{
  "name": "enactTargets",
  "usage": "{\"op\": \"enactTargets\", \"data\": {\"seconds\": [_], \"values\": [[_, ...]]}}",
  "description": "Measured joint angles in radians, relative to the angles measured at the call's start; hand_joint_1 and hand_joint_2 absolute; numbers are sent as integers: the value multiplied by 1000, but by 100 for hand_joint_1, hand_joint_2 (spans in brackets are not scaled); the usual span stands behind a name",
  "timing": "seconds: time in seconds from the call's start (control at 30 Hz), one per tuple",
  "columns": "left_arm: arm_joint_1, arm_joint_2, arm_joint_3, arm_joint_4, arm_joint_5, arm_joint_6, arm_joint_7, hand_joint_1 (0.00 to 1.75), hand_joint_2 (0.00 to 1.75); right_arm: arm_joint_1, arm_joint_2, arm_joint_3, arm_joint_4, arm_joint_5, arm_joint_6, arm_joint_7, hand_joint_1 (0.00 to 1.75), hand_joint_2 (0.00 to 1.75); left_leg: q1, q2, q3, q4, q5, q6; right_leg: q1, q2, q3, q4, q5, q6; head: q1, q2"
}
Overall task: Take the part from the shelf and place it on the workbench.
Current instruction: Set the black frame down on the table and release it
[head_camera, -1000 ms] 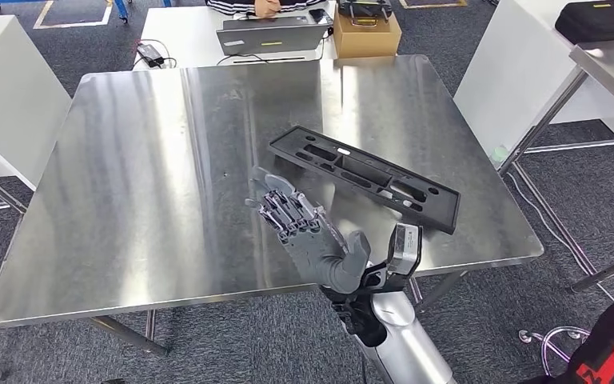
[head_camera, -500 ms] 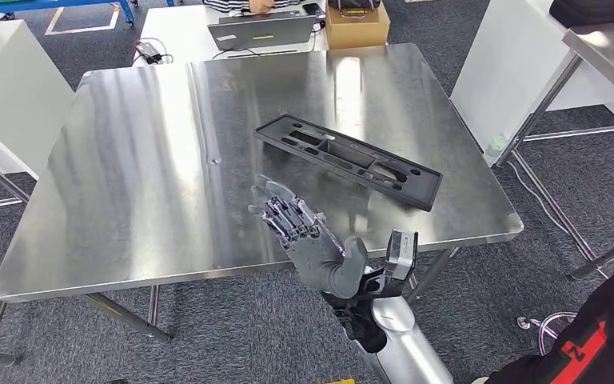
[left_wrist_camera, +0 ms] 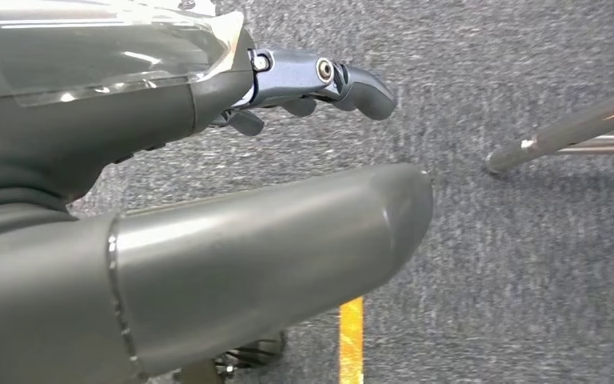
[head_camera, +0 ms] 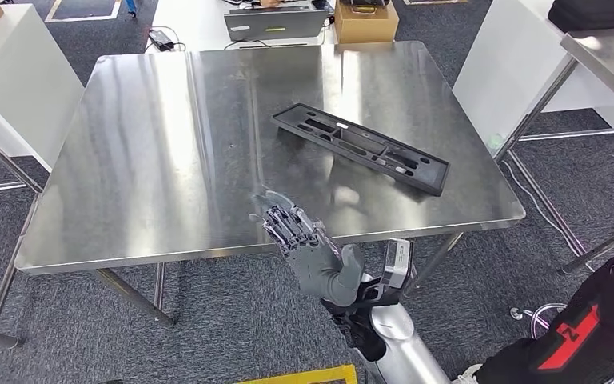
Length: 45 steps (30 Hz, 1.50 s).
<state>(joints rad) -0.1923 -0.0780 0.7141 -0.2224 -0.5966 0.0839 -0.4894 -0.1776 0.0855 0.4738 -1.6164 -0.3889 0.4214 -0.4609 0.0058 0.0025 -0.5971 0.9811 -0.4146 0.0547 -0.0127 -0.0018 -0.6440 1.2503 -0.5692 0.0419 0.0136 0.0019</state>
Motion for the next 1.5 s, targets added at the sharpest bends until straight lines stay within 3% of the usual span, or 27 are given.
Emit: {"op": "enactTargets", "data": {"seconds": [0.03,0.1,0.17,0.23,0.27,0.33,0.4,0.43,0.5,0.57,0.63,0.67,0.77,0.83,0.9,0.97,1.0,1.03,1.07,1.13,1.17,1.23,1.3,1.37,1.43,1.47,1.5], "values": [[0,0,0,0,0,0,0,0,0,0,0,0,0,1,0,0,0,0,0,-1,-9,2,7,-3,0,0,47,-67,23,7,0,0],[0,-1,0,0,0,0,0,0,0,0,0,0,0,1,0,0,0,0,-3,-2,-23,6,20,-11,3,0,144,-217,49,6,-1,0],[1,-1,0,0,1,1,0,0,0,0,1,0,0,1,0,0,0,0,-5,-2,-30,8,35,-22,9,1,177,-283,53,-5,-1,0],[2,0,0,0,6,3,-1,0,0,0,2,0,0,2,1,0,0,0,-3,-4,-36,8,44,-33,4,1,161,-284,65,-19,0,0],[3,0,0,0,9,4,-2,0,0,-1,3,0,1,2,2,0,0,0,-1,-5,-44,17,32,-39,0,-1,154,-284,74,-28,-1,0],[6,1,1,0,12,7,-4,0,0,-3,6,1,3,5,5,0,0,0,4,-6,-73,88,-46,-50,-9,-4,136,-286,96,-46,-2,0],[8,0,1,0,13,9,-5,0,0,-5,8,1,6,10,4,0,0,0,8,-6,-108,218,-142,-61,-7,-6,110,-283,118,-52,-4,0],[8,0,1,0,13,10,-5,0,0,-6,9,1,8,13,1,0,0,0,10,-6,-116,271,-161,-65,-7,-7,96,-281,128,-51,-4,0],[9,1,1,0,15,11,-4,0,0,-7,9,1,13,21,-9,0,0,0,15,-5,-89,288,-135,-70,-7,-8,67,-274,144,-45,-4,0],[8,1,1,0,18,12,-4,0,0,-9,9,1,16,35,-24,0,0,0,22,-5,2,175,-93,-73,-10,-8,41,-262,157,-34,-4,0],[7,1,2,0,21,15,-4,0,0,-11,9,0,17,53,-45,-2,0,0,19,-9,82,54,-95,-68,-8,-8,25,-254,170,-18,-3,0],[8,1,2,0,23,18,-4,0,0,-12,8,-1,18,65,-58,-5,0,0,15,-11,96,27,-104,-63,-7,-9,21,-253,177,-10,-3,0],[12,0,4,0,31,23,-9,0,0,-3,1,-11,25,120,-125,-22,0,0,5,-10,80,18,-84,-32,-4,-9,10,-254,191,14,-2,0],[14,0,4,0,35,23,-16,0,0,13,-13,-30,43,179,-204,-32,0,0,4,-6,57,13,-60,-9,-5,-7,-21,-195,136,9,-1,0],[18,1,6,0,41,24,-25,0,0,34,-30,-56,84,230,-286,-32,0,0,1,-5,29,13,-35,3,-7,-4,-60,-67,46,-4,1,0],[24,2,11,0,48,25,-33,0,0,58,-47,-94,158,263,-352,-22,0,0,-5,-5,-1,14,-11,7,-5,-3,-68,32,13,4,1,0],[28,2,14,0,51,25,-36,0,0,68,-55,-118,205,283,-384,-16,0,0,-9,-5,-16,14,0,8,-3,-3,-49,36,23,12,1,0],[32,2,17,0,53,25,-40,0,0,75,-62,-145,262,308,-414,-15,0,0,-13,-6,-29,14,11,9,0,-3,-10,0,43,17,1,0],[35,2,20,0,54,25,-42,0,0,78,-69,-173,319,332,-435,-21,0,0,-16,-7,-40,15,21,9,4,-2,44,-66,59,16,1,0],[40,3,26,0,56,26,-47,0,0,79,-78,-228,426,367,-454,-47,0,0,-22,-7,-55,14,41,4,14,-3,151,-221,56,-2,0,0],[41,3,28,0,57,26,-48,0,0,79,-81,-252,469,382,-461,-50,0,0,-21,-6,-58,12,50,0,18,-3,178,-268,49,-11,0,0],[44,5,31,0,61,28,-49,0,0,73,-86,-295,561,401,-482,-18,0,0,-19,-4,-60,5,68,-12,20,-3,179,-296,53,-21,-1,0],[48,7,34,0,63,30,-49,0,0,53,-91,-342,695,403,-493,14,0,0,-16,-6,-68,19,43,-25,9,-7,170,-307,75,-35,-1,0],[52,10,37,0,64,31,-49,0,0,34,-98,-390,845,402,-491,13,0,0,-8,-7,-88,100,-56,-40,0,-13,157,-311,100,-46,-3,0],[55,14,41,0,64,32,-49,0,0,27,-108,-426,962,403,-489,6,0,0,3,-6,-114,233,-146,-56,-2,-18,130,-308,122,-47,-3,0],[57,16,43,0,64,32,-49,0,0,24,-112,-440,1007,402,-489,11,0,0,10,-6,-117,283,-154,-64,-4,-19,114,-305,133,-43,-3,0],[57,18,45,0,63,32,-49,0,0,20,-115,-451,1048,401,-491,27,0,0,17,-5,-107,303,-139,-71,-7,-20,96,-301,142,-38,-3,0]]}}
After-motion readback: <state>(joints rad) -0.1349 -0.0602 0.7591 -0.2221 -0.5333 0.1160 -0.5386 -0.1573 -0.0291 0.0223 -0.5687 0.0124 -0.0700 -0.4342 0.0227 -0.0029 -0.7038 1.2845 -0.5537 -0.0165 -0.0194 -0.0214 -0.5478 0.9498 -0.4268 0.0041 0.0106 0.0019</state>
